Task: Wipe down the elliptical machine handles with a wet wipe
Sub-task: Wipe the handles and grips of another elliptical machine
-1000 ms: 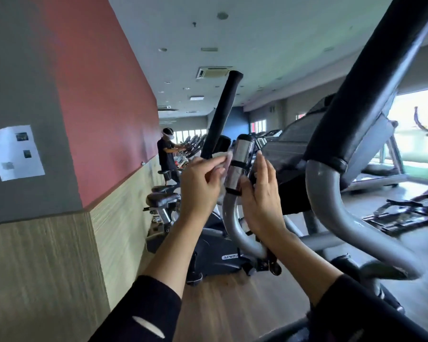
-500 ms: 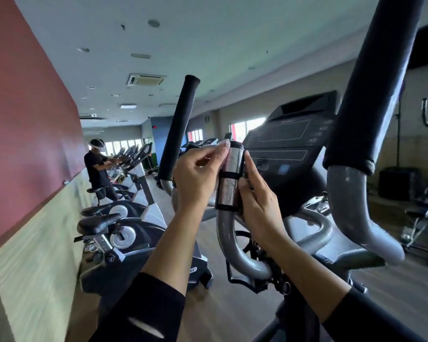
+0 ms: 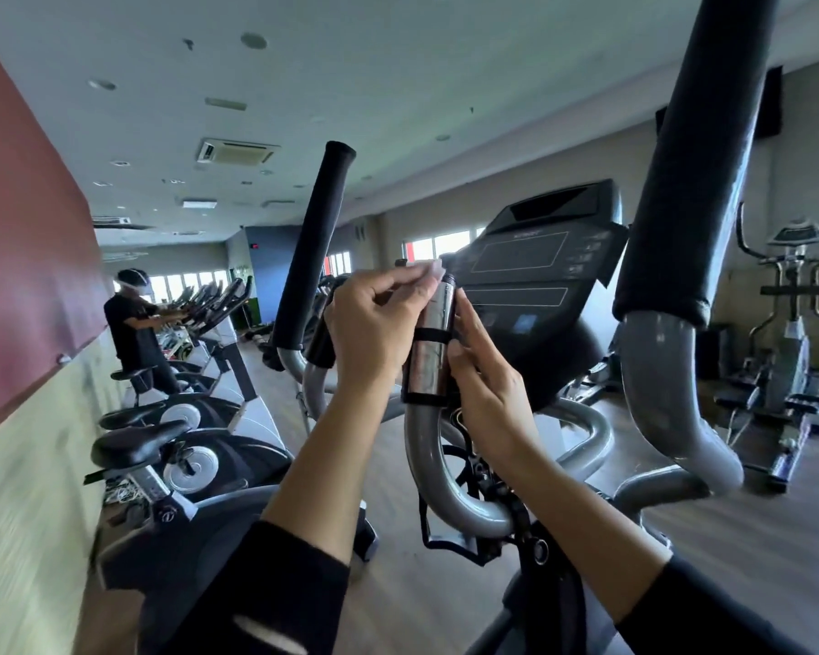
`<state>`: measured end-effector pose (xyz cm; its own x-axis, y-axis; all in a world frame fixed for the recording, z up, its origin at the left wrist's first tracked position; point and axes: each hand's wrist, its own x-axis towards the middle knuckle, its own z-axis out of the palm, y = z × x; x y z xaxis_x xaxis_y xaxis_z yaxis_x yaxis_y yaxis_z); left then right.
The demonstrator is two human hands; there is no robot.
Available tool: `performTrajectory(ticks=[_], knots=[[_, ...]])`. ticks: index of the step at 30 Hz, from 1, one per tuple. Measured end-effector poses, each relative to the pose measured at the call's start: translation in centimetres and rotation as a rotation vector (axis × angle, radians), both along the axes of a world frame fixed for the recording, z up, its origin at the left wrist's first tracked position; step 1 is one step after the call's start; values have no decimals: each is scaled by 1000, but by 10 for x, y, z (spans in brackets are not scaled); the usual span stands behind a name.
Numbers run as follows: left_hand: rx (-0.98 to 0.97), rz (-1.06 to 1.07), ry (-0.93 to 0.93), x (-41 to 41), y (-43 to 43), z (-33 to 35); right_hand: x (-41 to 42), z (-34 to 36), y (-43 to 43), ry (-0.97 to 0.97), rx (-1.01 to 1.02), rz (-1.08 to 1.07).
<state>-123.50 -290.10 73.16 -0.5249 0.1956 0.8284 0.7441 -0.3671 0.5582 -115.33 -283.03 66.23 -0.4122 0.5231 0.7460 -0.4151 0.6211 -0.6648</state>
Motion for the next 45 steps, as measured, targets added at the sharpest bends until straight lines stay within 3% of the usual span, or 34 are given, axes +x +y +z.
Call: performTrajectory(ticks=[3, 5, 13, 18, 26, 35, 38, 45], knots=[[10, 239, 261, 2, -10, -26, 1, -2, 0, 15, 4, 24], [21, 281, 320, 2, -10, -31, 1, -4, -1, 13, 12, 37], [87, 200, 179, 5, -2, -15, 1, -5, 1, -15, 25, 12], [47, 97, -4, 13, -5, -12, 1, -6, 0, -8, 35, 20], [-85, 195, 118, 14, -4, -10, 2, -9, 0, -11, 9, 44], [-88, 266, 89, 20, 4, 6, 4, -11, -1, -2, 0, 98], [-92, 256, 130, 19, -1, -9, 8, -11, 0, -26, 12, 99], [-45, 189, 36, 15, 5, 10, 4, -16, 2, -24, -6, 110]])
